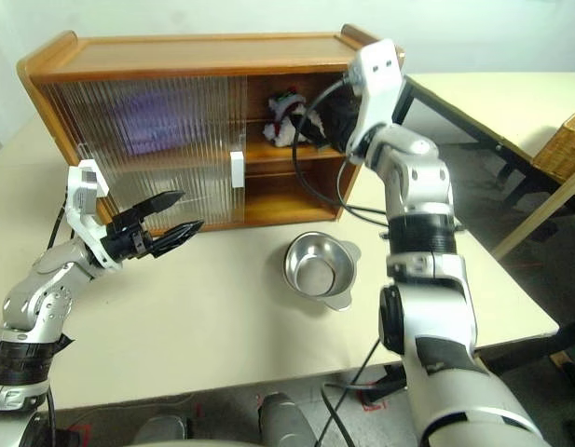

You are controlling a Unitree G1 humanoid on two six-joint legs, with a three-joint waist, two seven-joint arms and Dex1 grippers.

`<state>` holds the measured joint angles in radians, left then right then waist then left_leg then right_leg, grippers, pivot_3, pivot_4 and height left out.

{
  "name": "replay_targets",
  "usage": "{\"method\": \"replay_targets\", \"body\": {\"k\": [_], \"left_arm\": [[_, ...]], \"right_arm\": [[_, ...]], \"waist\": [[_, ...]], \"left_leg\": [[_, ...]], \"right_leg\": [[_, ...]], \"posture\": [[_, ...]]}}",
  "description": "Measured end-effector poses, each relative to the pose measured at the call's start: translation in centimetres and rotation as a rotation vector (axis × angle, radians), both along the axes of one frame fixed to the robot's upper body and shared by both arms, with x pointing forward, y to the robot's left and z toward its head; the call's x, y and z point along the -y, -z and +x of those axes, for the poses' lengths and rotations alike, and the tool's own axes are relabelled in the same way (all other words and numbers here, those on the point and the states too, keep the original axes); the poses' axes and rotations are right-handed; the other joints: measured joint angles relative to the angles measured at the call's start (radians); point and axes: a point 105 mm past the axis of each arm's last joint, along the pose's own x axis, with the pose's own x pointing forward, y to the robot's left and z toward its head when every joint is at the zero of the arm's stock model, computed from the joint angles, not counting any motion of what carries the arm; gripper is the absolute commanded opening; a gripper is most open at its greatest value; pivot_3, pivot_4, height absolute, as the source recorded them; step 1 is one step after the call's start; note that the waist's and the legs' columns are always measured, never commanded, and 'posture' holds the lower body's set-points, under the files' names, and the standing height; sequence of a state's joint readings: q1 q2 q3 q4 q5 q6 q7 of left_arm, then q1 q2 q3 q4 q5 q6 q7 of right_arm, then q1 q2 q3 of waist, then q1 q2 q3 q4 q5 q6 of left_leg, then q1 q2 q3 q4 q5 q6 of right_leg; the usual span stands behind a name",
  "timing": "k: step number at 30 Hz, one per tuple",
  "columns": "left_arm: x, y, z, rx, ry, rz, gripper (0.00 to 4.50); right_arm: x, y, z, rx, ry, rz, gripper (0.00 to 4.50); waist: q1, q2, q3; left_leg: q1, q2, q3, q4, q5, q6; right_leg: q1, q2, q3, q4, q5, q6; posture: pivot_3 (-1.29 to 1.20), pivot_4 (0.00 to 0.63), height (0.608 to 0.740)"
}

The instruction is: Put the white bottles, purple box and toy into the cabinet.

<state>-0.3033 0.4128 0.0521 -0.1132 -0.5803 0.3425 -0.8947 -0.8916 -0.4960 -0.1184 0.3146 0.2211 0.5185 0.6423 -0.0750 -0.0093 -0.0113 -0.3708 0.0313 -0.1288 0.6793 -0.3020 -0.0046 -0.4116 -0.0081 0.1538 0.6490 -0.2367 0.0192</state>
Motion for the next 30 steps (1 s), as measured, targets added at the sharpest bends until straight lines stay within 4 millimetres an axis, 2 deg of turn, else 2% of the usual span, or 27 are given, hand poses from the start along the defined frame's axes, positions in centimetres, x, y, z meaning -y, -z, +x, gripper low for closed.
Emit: {"method": "replay_targets", "body": {"k": [3,6,9,15,16,17,20,24,30], "left_arm": [[-0.1,0.0,0.0,-0.001,0.003,0.002,4.5],[0.0,0.1,0.0,-0.002,0.007,0.002,4.5],[0.1,0.1,0.0,-0.002,0.014,0.003,4.5],[0.1,0.2,0.0,-0.005,0.023,0.004,4.5],[0.2,0.2,-0.1,-0.006,0.027,0.004,4.5],[0.3,0.2,-0.1,-0.007,0.031,0.005,4.5],[0.3,0.3,-0.1,-0.009,0.031,0.006,4.5],[0.3,0.3,-0.1,-0.011,0.035,0.007,4.5],[0.3,0.4,-0.2,-0.016,0.041,0.009,4.5]], "right_arm": [[0.1,1.4,-2.5,-0.054,-0.03,0.005,4.45],[0.1,1.8,-4.1,-0.075,-0.054,0.012,4.45],[1.5,2.2,-5.6,-0.091,-0.036,0.001,4.45],[3.9,5.1,-8.1,-0.211,-0.043,0.048,4.45],[4.2,5.5,-8.6,-0.235,-0.052,0.082,4.45],[4.8,6.0,-9.4,-0.277,-0.061,0.144,4.45],[6.5,7.7,-11.2,-0.408,-0.06,0.318,4.45],[8.1,8.4,-13.3,-0.539,-0.093,0.559,4.45],[9.5,11.1,-16.4,-0.757,-0.116,0.842,4.45]], "waist": [[-0.002,0.0,0.0],[-0.006,0.0,0.0],[-0.009,0.0,0.0],[-0.015,-0.001,0.0],[-0.017,-0.001,0.0],[-0.017,-0.001,0.0],[-0.016,-0.001,0.0],[-0.017,-0.002,0.0],[-0.019,-0.002,0.001]], "left_leg": [[0.0,0.0,0.0,0.001,0.0,0.0],[0.003,0.0,0.0,0.001,0.0,0.0],[0.006,0.0,0.0,0.001,0.0,0.001],[0.006,0.0,0.0,0.0,0.001,0.002],[0.005,0.0,0.0,0.0,0.001,0.002],[0.005,0.0,0.0,-0.001,0.0,0.002],[0.005,0.0,0.0,-0.001,0.0,0.002],[0.005,0.0,0.0,-0.002,0.0,0.003],[0.005,0.0,0.0,-0.002,0.0,0.003]], "right_leg": [[0.001,0.0,0.0,0.0,0.0,0.0],[0.002,0.001,0.0,0.0,0.001,0.001],[0.006,0.001,0.0,0.0,0.0,0.001],[0.007,0.002,0.0,0.0,-0.001,0.003],[0.007,0.002,0.0,0.0,-0.002,0.004],[0.007,0.002,0.0,0.0,-0.006,0.011],[0.007,0.002,0.0,0.0,-0.008,0.014],[0.008,0.002,0.001,0.0,-0.009,0.015],[0.008,0.002,0.001,0.001,-0.012,0.019]], "posture": [[-0.16,0.0,0.74],[-0.17,0.0,0.74],[-0.18,0.0,0.74],[-0.19,0.002,0.74],[-0.19,0.002,0.74],[-0.19,0.002,0.74],[-0.19,0.004,0.74],[-0.19,0.007,0.74],[-0.18,0.011,0.74]]}}
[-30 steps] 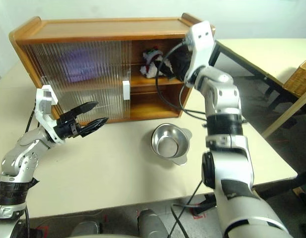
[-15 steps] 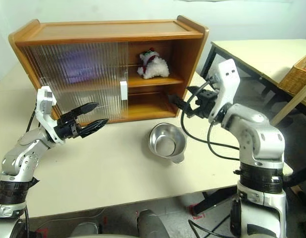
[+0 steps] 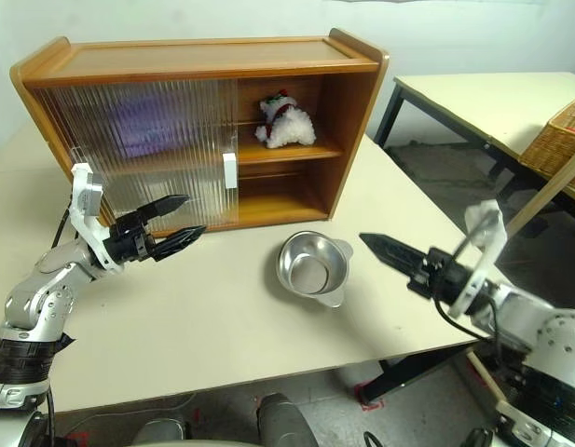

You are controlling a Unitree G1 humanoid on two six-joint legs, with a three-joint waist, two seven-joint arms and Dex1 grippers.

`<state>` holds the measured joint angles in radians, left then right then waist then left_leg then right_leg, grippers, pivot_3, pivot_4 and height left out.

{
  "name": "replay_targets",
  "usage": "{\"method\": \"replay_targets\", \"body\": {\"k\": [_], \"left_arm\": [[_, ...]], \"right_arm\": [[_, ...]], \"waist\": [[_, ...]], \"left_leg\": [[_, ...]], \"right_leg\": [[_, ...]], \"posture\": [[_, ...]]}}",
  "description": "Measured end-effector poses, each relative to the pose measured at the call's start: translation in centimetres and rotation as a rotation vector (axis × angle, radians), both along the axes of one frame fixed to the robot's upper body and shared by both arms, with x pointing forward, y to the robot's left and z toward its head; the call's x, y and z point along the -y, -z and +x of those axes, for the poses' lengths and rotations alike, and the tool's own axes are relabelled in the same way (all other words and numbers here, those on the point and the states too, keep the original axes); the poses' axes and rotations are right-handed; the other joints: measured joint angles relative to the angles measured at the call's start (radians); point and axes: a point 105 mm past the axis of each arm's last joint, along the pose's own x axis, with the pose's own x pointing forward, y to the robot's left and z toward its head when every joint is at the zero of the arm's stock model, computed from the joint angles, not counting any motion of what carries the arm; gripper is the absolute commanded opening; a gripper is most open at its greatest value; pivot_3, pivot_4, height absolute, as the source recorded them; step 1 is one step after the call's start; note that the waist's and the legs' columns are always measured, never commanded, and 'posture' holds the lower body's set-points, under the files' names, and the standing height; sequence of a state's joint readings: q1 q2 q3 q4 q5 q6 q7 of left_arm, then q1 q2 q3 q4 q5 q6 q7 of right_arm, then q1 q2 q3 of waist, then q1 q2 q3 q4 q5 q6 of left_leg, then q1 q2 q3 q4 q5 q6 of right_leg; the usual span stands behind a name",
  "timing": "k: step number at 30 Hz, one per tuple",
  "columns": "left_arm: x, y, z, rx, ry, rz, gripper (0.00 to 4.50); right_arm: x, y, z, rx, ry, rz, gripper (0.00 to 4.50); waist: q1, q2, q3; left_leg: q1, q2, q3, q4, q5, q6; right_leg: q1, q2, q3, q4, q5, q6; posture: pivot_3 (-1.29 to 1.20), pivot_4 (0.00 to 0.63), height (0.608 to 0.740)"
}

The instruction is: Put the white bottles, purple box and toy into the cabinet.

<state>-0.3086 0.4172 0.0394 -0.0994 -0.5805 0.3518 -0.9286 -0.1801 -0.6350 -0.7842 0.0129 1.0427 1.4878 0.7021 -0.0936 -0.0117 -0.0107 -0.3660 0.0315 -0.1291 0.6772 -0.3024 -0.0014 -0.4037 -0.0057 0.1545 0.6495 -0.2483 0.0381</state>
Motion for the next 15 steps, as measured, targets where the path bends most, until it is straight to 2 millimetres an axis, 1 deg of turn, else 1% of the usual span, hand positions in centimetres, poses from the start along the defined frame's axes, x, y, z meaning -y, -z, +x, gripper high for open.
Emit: {"method": "replay_targets", "body": {"k": [2,3,6,9,12,15], "left_arm": [[0.0,0.0,0.0,-0.001,0.0,0.0,4.5],[0.0,0.0,0.0,-0.002,0.001,0.0,4.5],[0.0,0.1,0.0,-0.005,-0.002,0.002,4.5],[0.0,0.1,0.0,-0.007,-0.003,0.002,4.5],[-0.1,0.1,0.0,-0.008,-0.004,0.007,4.5],[-0.2,0.1,0.0,-0.009,-0.008,0.01,4.5]], "right_arm": [[0.2,0.8,-0.9,-0.063,-0.006,0.072,4.45],[0.3,1.6,-1.8,-0.103,-0.009,0.093,4.45],[0.5,3.4,-3.2,-0.183,0.005,0.115,4.45],[0.5,4.3,-4.3,-0.232,-0.006,0.164,4.45],[-0.2,5.0,-5.3,-0.276,-0.049,0.203,4.45],[-1.4,6.0,-5.9,-0.322,-0.095,0.236,4.45]], "waist": [[0.0,0.0,0.0],[0.0,-0.001,0.0],[0.0,0.0,0.001],[0.0,0.0,0.001],[0.0,-0.001,0.002],[-0.001,0.0,0.002]], "left_leg": [[0.0,0.0,0.0,0.0,0.0,0.0],[0.0,0.0,0.0,0.0,-0.001,0.001],[0.0,0.0,0.0,-0.001,-0.002,0.003],[0.0,0.0,0.0,-0.001,-0.002,0.004],[0.0,0.0,0.0,-0.002,-0.003,0.004],[0.0,0.0,0.0,-0.003,-0.003,0.005]], "right_leg": [[0.0,0.0,0.0,0.0,0.0,0.0],[0.0,0.0,0.0,0.0,-0.001,0.001],[-0.001,0.0,0.0,0.0,-0.002,0.001],[-0.001,0.0,0.0,0.0,-0.003,0.002],[-0.001,0.001,0.0,0.0,-0.004,0.002],[-0.002,0.001,0.0,0.0,-0.005,0.002]], "posture": [[-0.17,0.014,0.74],[-0.17,0.014,0.74],[-0.17,0.016,0.74],[-0.17,0.017,0.74],[-0.16,0.016,0.74],[-0.16,0.016,0.74]]}}
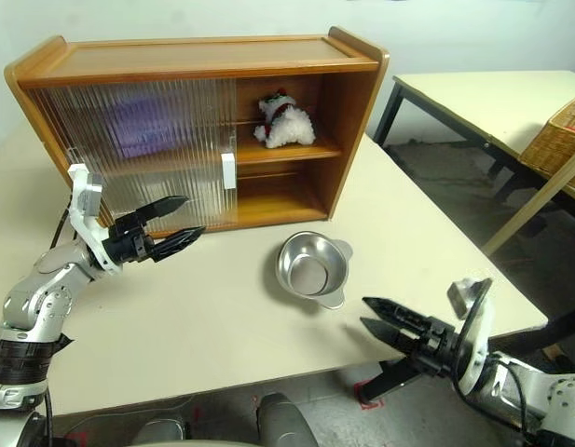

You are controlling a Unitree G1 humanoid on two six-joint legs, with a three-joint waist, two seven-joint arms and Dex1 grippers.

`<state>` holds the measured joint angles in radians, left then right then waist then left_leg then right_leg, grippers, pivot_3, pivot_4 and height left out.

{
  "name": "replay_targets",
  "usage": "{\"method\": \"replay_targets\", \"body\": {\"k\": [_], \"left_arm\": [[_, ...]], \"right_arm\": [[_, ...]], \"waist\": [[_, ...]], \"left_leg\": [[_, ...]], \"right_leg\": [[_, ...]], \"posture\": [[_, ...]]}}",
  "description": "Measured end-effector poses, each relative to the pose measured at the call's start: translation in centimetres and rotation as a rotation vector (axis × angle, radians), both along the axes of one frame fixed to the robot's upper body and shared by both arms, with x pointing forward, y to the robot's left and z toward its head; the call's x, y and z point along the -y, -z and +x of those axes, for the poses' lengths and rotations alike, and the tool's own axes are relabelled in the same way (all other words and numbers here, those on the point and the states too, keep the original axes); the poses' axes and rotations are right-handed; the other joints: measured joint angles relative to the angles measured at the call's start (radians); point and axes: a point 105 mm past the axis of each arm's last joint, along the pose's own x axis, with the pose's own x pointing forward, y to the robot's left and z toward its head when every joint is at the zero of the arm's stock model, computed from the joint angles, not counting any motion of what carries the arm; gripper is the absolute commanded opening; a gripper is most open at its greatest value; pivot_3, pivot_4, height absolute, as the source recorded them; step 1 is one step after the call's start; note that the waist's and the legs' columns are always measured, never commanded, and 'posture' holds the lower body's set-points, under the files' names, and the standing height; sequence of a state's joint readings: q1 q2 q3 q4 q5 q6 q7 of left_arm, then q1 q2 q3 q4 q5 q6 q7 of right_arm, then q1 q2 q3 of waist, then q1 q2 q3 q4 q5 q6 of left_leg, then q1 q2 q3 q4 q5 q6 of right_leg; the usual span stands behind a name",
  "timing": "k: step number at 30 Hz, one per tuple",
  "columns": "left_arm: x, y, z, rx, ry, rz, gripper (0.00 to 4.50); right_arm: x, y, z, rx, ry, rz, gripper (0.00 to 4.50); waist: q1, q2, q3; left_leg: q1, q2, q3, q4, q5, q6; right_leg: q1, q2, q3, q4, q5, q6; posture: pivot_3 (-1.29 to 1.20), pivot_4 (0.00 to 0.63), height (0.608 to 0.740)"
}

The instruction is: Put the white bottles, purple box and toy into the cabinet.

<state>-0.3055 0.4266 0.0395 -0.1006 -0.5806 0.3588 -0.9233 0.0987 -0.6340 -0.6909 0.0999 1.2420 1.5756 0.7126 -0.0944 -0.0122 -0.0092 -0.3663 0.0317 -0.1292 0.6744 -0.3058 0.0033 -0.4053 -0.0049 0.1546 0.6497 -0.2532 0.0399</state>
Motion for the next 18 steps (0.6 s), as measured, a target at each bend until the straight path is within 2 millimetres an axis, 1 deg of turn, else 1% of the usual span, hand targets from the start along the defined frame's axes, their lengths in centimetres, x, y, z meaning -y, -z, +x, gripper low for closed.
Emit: {"method": "replay_targets", "body": {"k": [9,18], "left_arm": [[-0.2,0.0,-0.1,0.001,-0.008,0.007,4.5],[-0.4,0.2,-0.2,-0.004,-0.025,0.012,4.5]], "right_arm": [[-2.6,0.4,0.9,0.01,-0.06,0.069,4.45],[-3.8,0.5,2.3,0.018,-0.07,0.086,4.45]], "waist": [[0.007,0.0,0.0],[0.017,0.0,0.0]], "left_leg": [[0.0,0.0,0.0,-0.001,-0.001,0.001],[0.0,0.0,0.0,-0.002,-0.002,0.003]], "right_leg": [[0.0,0.0,0.0,0.0,-0.001,-0.001],[0.0,0.001,0.0,0.0,-0.002,-0.004]], "posture": [[-0.14,0.018,0.74],[-0.13,0.02,0.74]]}}
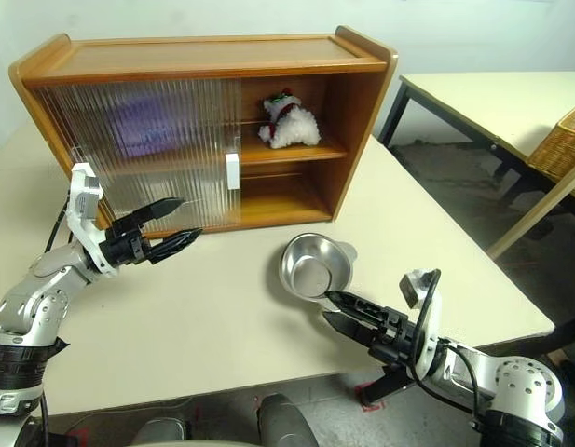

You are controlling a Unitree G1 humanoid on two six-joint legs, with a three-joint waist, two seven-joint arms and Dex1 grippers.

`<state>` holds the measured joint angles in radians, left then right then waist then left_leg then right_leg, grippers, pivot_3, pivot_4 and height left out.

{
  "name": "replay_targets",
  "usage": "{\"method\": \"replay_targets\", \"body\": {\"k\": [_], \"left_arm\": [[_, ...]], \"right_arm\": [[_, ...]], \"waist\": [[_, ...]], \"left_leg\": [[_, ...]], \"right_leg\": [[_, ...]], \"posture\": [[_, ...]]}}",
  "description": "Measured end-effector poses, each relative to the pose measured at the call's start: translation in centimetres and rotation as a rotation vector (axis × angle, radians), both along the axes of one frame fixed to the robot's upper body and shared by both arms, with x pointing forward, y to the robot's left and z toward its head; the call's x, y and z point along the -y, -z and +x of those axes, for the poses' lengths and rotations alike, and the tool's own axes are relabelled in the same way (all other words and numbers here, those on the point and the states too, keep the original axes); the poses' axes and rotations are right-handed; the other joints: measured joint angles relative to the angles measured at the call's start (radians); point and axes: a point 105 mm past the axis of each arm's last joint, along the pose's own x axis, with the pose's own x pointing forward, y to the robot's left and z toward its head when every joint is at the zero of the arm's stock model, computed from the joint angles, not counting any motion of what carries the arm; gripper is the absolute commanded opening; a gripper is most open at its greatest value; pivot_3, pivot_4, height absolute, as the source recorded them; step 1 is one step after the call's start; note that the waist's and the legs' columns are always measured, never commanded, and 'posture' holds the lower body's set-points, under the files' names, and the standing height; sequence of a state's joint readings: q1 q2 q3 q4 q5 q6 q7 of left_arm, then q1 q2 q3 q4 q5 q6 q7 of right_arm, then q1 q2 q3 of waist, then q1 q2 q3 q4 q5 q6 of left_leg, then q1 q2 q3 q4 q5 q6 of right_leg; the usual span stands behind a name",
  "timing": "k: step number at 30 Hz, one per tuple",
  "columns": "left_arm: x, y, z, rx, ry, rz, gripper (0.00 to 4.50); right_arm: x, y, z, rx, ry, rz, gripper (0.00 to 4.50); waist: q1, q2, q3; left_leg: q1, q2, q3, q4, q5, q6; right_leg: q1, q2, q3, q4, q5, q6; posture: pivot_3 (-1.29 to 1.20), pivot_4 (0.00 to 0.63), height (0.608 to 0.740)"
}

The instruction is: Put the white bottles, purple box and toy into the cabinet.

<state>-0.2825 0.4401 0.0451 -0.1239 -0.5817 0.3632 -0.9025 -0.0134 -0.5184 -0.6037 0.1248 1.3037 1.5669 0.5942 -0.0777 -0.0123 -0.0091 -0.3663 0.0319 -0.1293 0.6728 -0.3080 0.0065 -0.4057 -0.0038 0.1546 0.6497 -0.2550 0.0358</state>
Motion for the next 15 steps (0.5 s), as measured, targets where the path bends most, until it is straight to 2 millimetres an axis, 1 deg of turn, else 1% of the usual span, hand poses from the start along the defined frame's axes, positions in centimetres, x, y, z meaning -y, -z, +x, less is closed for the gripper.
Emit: {"method": "replay_targets", "body": {"k": [3,6,15], "left_arm": [[-0.04,-0.01,-0.02,-0.001,0.0,0.004,4.5],[-0.15,-0.06,-0.02,0.0,-0.002,0.008,4.5],[-0.15,-0.1,-0.04,0.0,-0.001,0.009,4.5]], "right_arm": [[-0.08,-0.07,0.44,0.003,0.004,0.001,4.45],[-0.05,0.1,0.52,-0.007,0.008,0.005,4.45],[-0.05,0.27,0.51,-0.015,0.012,0.007,4.45]], "waist": [[0.002,0.0,0.0],[0.006,0.0,0.0],[0.009,0.0,0.0]], "left_leg": [[0.0,0.0,0.0,0.0,-0.001,0.001],[0.0,0.0,0.0,0.0,-0.001,0.002],[0.0,0.0,0.0,0.0,-0.003,0.003]], "right_leg": [[0.0,0.0,0.0,0.0,0.0,-0.001],[0.0,0.0,0.0,0.0,0.002,-0.006],[0.0,0.001,0.0,0.0,0.001,-0.007]], "posture": [[-0.13,0.02,0.74],[-0.13,0.018,0.74],[-0.14,0.018,0.74]]}}
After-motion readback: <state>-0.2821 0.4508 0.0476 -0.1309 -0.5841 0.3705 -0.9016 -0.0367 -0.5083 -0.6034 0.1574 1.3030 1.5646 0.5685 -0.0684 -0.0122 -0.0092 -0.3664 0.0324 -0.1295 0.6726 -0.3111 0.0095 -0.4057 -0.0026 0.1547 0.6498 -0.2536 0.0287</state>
